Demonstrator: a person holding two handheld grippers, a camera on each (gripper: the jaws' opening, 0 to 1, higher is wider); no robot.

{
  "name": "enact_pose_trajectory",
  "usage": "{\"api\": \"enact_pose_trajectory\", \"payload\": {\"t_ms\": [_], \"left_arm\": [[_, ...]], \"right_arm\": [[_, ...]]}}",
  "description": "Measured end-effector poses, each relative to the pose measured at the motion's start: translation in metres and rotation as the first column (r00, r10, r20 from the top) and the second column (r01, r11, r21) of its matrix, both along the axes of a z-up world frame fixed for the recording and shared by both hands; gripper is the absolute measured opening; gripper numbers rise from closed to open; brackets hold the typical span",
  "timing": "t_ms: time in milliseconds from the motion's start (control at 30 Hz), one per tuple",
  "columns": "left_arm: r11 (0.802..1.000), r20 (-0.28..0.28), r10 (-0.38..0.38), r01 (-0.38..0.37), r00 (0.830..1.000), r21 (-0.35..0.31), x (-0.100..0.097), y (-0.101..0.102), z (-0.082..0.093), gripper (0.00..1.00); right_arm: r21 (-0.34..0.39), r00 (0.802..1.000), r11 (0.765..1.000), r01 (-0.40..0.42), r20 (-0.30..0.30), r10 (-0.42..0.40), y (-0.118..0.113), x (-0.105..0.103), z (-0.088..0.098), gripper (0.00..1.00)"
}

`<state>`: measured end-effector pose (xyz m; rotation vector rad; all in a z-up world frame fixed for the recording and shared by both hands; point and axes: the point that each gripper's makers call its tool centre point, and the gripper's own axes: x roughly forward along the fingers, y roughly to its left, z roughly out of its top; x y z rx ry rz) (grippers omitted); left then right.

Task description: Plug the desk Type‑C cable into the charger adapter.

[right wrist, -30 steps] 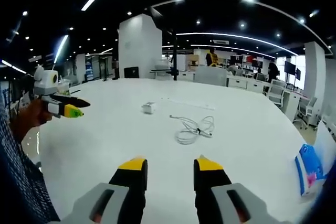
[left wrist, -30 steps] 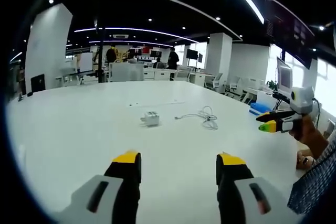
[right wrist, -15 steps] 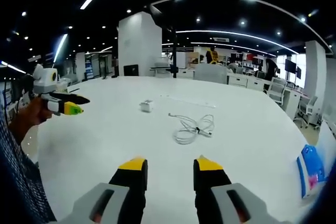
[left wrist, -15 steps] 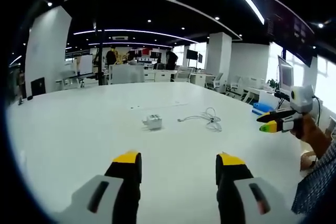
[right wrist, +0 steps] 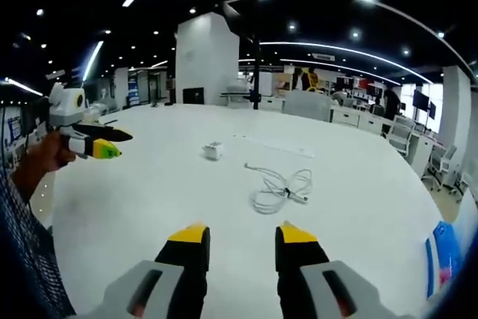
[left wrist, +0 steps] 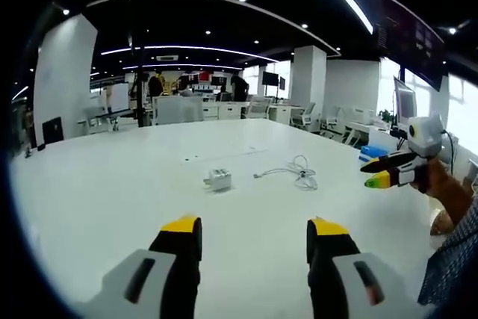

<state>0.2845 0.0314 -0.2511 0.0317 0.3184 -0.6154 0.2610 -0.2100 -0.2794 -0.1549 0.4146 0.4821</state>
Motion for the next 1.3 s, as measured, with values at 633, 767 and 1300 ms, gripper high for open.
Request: {"api": "enact_pose_trajectory", "payload": {"t_ms": [633,767,1300], "left_arm": [[1.0,0.001,-0.009,0.009,1.0,0.02,0.006,0.002,-0.004,0.56],[1.0,0.001,-0.01,0.01,1.0,0.019,0.007,0.001,-0.004,0.56],[1.0,0.005,-0.017,0.017,1.0,0.022,0.007,0.003,-0.003,0.56]], "right_arm": [[-0.002,1.0,1.0,-0.015,-0.015,0.015,0.005,0.006,-0.008,0.38],[-0.025,1.0,0.999,-0.023,-0.022,0.022,0.007,0.009,-0.012,0.38],[-0.028,0.999,0.999,-0.036,-0.023,0.036,0.013,0.013,-0.01,0.38]]}}
